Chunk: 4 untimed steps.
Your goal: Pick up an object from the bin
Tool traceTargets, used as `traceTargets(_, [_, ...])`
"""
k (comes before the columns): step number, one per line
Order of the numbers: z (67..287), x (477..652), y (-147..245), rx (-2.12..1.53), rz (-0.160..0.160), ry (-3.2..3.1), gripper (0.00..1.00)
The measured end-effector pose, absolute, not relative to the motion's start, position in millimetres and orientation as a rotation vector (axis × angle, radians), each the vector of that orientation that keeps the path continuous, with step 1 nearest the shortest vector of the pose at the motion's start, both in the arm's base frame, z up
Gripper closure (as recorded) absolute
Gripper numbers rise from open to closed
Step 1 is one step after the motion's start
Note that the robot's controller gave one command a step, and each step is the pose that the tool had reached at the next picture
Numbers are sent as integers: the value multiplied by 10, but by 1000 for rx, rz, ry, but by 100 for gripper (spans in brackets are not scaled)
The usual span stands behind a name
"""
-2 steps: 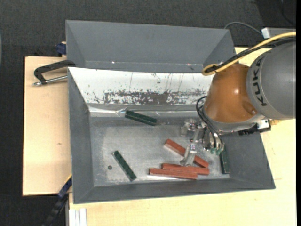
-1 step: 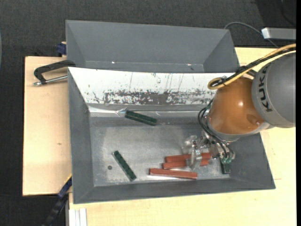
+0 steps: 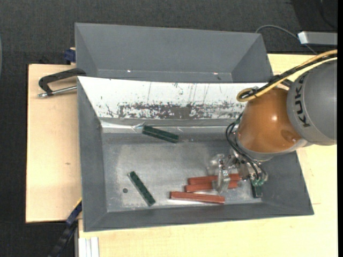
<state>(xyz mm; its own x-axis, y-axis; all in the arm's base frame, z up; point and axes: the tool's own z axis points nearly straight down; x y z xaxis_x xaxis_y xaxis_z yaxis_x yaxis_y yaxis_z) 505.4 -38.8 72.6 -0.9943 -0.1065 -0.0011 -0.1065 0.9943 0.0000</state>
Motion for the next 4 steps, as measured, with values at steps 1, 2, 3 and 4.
traceTargets(1, [1992,5392,-291,-157,1,3133,100])
traceTargets(2, [1992,5392,-291,-156,1,3133,100])
traceTargets(3, [1638,5305,-369,24,2,3141,0])
traceTargets(4, [1647,5310,-367,23,2,3139,0])
